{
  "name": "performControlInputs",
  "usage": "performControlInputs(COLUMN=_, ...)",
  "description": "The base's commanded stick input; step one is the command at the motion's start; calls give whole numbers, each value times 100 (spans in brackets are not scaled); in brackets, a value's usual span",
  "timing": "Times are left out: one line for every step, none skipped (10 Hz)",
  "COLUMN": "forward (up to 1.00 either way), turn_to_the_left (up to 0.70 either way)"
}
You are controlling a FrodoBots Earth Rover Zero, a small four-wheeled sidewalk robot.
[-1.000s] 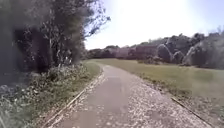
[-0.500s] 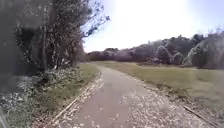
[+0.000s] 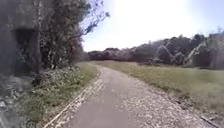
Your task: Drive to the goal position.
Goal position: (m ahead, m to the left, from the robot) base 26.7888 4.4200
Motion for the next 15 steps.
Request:
performControlInputs(forward=70, turn_to_the_left=0)
performControlInputs(forward=70, turn_to_the_left=0)
performControlInputs(forward=70, turn_to_the_left=0)
performControlInputs(forward=70, turn_to_the_left=0)
performControlInputs(forward=70, turn_to_the_left=0)
performControlInputs(forward=70, turn_to_the_left=0)
performControlInputs(forward=70, turn_to_the_left=0)
performControlInputs(forward=70, turn_to_the_left=0)
performControlInputs(forward=70, turn_to_the_left=0)
performControlInputs(forward=70, turn_to_the_left=0)
performControlInputs(forward=70, turn_to_the_left=0)
performControlInputs(forward=70, turn_to_the_left=0)
performControlInputs(forward=70, turn_to_the_left=0)
performControlInputs(forward=70, turn_to_the_left=0)
performControlInputs(forward=70, turn_to_the_left=0)
